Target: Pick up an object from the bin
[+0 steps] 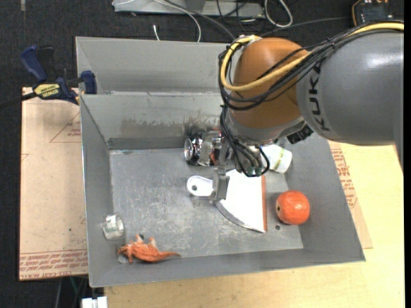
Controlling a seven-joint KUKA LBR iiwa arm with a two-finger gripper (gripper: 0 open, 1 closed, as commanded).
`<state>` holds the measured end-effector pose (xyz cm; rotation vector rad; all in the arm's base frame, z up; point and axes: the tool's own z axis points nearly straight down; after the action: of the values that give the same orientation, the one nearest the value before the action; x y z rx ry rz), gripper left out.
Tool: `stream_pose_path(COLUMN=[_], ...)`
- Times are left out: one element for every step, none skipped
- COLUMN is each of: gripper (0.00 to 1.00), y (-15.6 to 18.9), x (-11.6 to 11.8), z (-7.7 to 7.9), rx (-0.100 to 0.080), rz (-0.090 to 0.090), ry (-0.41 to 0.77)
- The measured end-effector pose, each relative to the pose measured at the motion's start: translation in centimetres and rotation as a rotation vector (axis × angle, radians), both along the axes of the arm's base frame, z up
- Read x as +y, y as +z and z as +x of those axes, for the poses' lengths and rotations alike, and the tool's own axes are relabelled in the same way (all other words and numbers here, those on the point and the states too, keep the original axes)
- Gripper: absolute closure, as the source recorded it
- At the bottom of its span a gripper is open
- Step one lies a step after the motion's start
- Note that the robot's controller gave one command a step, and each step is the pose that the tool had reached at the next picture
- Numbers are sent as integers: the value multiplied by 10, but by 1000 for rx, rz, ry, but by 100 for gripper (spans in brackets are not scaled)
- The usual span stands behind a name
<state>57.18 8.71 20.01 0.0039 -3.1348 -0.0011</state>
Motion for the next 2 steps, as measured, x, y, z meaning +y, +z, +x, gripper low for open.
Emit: stream_pose_path(gripper=[0,0], y=[5,-125], x=[-1,-35], z=[2,-20], rx=[-8,-16], rz=[1,4], ry=[-3,-50])
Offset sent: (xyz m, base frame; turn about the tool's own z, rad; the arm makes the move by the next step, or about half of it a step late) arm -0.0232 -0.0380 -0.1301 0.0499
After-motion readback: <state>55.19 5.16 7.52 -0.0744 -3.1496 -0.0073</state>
